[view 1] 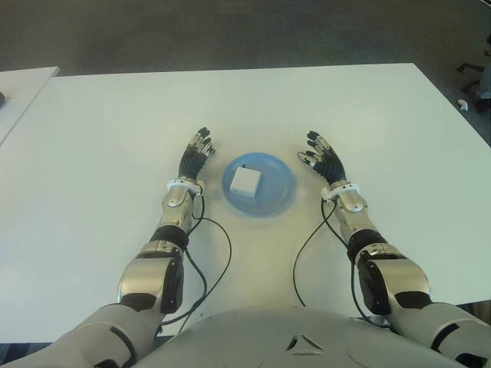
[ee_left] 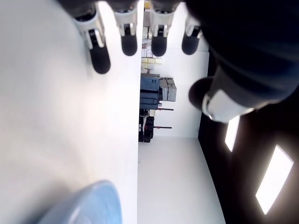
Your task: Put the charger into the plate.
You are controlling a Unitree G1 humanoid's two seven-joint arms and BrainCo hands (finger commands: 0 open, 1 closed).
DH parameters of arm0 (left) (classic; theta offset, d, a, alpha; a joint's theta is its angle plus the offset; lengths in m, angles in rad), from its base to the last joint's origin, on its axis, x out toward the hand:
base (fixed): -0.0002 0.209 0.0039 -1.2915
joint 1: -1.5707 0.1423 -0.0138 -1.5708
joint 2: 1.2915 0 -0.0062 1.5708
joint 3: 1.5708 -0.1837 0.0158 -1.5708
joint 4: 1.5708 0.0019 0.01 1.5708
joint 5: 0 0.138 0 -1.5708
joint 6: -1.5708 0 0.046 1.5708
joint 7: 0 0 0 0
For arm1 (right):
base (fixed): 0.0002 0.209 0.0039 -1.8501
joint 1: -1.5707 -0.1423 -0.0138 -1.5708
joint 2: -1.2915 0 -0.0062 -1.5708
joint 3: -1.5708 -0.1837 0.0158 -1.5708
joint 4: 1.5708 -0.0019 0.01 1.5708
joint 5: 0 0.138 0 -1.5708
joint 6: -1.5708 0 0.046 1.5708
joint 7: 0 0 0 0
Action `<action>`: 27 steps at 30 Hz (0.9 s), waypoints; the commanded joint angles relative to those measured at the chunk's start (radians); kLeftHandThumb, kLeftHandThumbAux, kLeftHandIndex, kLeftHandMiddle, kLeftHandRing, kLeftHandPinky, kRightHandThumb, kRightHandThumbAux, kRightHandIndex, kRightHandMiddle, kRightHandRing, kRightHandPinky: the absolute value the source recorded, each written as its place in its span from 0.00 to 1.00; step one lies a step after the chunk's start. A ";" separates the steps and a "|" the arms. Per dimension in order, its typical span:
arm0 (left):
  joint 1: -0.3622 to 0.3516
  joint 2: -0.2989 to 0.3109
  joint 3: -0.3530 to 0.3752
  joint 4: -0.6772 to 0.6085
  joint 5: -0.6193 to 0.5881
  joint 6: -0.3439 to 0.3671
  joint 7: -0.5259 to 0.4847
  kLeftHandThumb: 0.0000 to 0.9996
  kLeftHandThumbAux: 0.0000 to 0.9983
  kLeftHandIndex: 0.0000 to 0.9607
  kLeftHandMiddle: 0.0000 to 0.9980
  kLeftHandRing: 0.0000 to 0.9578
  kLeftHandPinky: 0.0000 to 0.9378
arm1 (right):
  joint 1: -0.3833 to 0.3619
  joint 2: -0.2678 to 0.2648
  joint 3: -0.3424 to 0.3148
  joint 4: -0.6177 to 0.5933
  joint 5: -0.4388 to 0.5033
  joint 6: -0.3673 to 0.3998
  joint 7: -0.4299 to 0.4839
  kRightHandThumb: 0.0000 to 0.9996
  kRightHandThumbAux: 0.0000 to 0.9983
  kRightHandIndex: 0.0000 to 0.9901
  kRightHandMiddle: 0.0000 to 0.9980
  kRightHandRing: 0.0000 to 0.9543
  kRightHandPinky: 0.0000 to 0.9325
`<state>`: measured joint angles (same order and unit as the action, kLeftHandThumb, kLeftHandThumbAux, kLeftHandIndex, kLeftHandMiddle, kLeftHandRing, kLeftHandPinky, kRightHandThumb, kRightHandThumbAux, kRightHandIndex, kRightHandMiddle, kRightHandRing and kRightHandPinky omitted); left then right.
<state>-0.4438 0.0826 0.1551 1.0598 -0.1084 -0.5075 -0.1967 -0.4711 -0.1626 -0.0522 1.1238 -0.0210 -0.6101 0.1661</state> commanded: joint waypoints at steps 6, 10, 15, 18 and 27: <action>0.026 -0.001 -0.002 0.016 0.004 0.023 -0.012 0.00 0.60 0.00 0.00 0.00 0.00 | 0.059 0.018 0.007 0.038 -0.001 0.087 0.024 0.00 0.71 0.00 0.00 0.00 0.00; 0.024 -0.001 -0.002 0.019 0.004 0.026 -0.013 0.00 0.60 0.00 0.00 0.00 0.00 | 0.060 0.018 0.006 0.038 0.001 0.088 0.023 0.00 0.72 0.00 0.00 0.00 0.00; 0.020 0.000 -0.002 0.023 0.003 0.031 -0.014 0.00 0.60 0.00 0.00 0.00 0.00 | 0.060 0.019 0.004 0.039 0.003 0.087 0.025 0.00 0.73 0.00 0.00 0.00 0.00; 0.018 0.000 -0.002 0.024 0.004 0.033 -0.014 0.00 0.60 0.00 0.00 0.00 0.00 | 0.063 0.019 0.002 0.037 0.005 0.085 0.026 0.00 0.74 0.00 0.00 0.00 0.00; 0.014 -0.001 -0.003 0.028 0.005 0.037 -0.012 0.00 0.60 0.00 0.00 0.00 0.00 | 0.067 0.019 -0.001 0.032 0.008 0.081 0.028 0.00 0.73 0.00 0.00 0.00 0.01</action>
<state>-0.4470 0.0827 0.1549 1.0630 -0.1083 -0.5045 -0.1992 -0.4643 -0.1616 -0.0600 1.1128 -0.0084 -0.6065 0.1758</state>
